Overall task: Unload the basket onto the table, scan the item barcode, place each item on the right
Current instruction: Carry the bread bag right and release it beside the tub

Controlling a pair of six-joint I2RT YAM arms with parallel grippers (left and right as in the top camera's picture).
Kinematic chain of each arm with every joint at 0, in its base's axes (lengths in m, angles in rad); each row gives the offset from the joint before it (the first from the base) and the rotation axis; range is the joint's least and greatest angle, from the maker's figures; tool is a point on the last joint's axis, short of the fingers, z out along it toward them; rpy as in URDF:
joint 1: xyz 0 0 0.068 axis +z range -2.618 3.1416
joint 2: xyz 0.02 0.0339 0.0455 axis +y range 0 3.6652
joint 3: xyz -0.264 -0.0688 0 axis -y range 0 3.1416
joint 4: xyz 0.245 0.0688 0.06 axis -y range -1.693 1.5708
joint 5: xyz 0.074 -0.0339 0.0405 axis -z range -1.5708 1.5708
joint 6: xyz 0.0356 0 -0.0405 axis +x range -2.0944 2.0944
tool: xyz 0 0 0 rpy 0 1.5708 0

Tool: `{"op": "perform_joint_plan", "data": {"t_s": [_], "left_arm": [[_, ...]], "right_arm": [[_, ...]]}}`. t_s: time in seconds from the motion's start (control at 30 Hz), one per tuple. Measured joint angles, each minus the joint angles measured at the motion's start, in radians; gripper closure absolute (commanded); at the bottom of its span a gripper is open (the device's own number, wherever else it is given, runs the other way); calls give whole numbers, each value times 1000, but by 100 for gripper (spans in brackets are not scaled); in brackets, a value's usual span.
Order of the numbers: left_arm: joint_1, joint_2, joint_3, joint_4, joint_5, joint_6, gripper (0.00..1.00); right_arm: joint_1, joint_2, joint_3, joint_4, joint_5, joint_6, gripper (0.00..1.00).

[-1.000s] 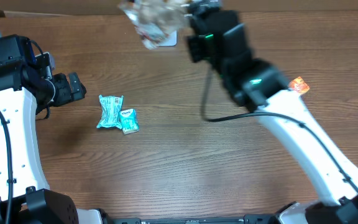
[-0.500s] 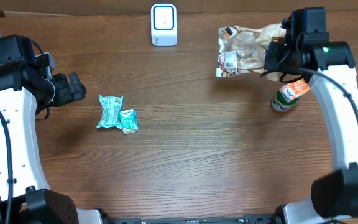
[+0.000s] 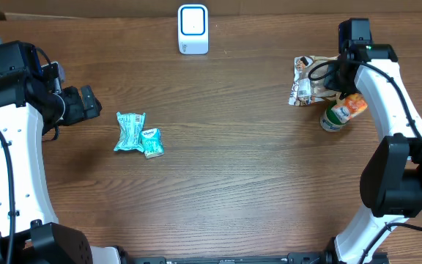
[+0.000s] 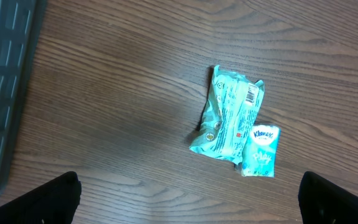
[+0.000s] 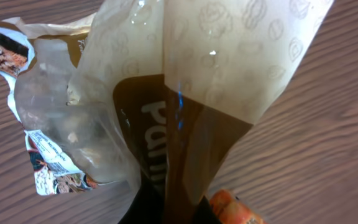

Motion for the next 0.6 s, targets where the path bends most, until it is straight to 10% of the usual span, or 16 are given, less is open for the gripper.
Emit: {"op": "perform_joint_plan", "data": {"t_s": [0.17, 0.6], "left_arm": [[0, 0, 0, 0, 0, 0, 1], [0, 0, 0, 0, 0, 0, 0]], "right_arm": [[0, 0, 0, -13, 97, -4, 44], [20, 0, 5, -92, 134, 23, 0]]}}
